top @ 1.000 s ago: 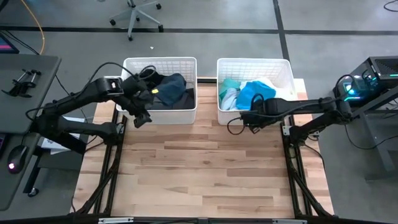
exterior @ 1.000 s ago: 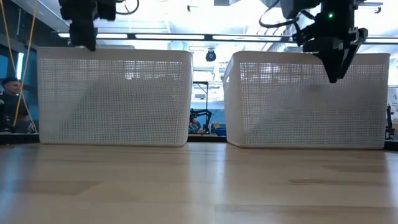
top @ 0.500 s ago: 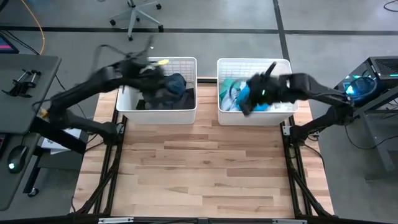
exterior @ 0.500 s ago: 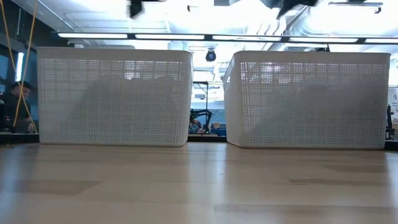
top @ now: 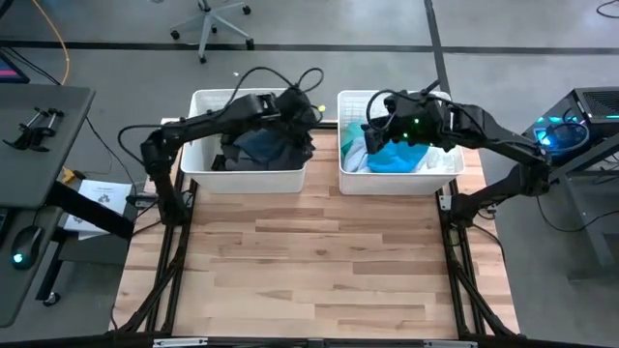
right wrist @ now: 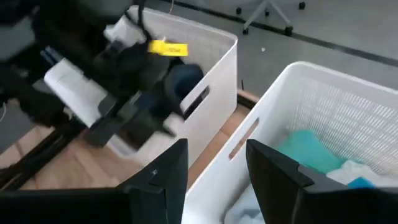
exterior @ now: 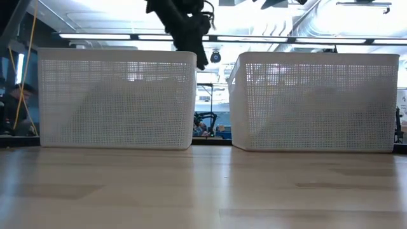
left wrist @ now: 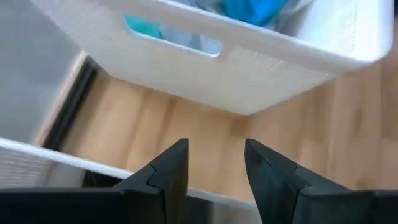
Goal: Sort clothes
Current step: Adjust the laundry bins
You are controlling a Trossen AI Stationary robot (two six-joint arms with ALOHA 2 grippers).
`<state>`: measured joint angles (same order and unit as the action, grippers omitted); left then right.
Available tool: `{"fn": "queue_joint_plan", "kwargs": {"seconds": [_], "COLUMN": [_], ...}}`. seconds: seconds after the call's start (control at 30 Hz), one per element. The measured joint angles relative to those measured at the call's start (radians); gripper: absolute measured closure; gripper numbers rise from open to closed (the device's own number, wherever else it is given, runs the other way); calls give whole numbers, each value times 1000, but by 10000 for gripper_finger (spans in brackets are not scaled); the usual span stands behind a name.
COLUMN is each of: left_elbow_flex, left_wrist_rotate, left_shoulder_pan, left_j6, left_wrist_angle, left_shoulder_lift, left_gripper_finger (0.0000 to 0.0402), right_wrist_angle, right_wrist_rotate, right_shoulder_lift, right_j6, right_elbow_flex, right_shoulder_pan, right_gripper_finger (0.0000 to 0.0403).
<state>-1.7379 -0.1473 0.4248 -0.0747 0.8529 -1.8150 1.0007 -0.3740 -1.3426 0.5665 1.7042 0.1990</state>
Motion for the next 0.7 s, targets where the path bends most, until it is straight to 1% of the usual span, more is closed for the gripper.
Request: {"fn": "queue_joint_plan", "kwargs": {"seconds": [0.07,0.1,0.2,0.27,0.4,0.53,0.57,0.63,0.7], "left_elbow_flex": [-33,-41,-41,-40,-31,-28,-29,-32,-30], "left_wrist_rotate": [101,135,178,190,198,230,229,232,230], "left_shoulder_pan": [-2,-5,0,5,4,8,9,9,14], "left_j6": [-62,-87,-116,-116,-104,-59,-49,-33,-22], "left_wrist_angle": [82,117,229,287,292,242,225,191,201], "left_shoulder_lift": [-20,-24,-15,-1,45,117,139,176,209], "left_gripper_finger": [255,255,255,255,255,255,255,255,255], "right_wrist_angle": [19,27,62,82,57,-69,-96,-114,-107], "right_wrist_rotate": [1,3,11,47,145,270,278,261,251], "right_shoulder_lift": [0,0,0,-1,-45,-164,-201,-273,-337], "right_j6": [10,18,48,64,48,-48,-75,-106,-115], "right_elbow_flex": [0,0,0,0,0,0,0,0,0], "right_shoulder_pan": [-20,-29,-47,-51,-33,10,21,39,64], "right_gripper_finger": [254,254,254,254,254,254,254,254,254]}}
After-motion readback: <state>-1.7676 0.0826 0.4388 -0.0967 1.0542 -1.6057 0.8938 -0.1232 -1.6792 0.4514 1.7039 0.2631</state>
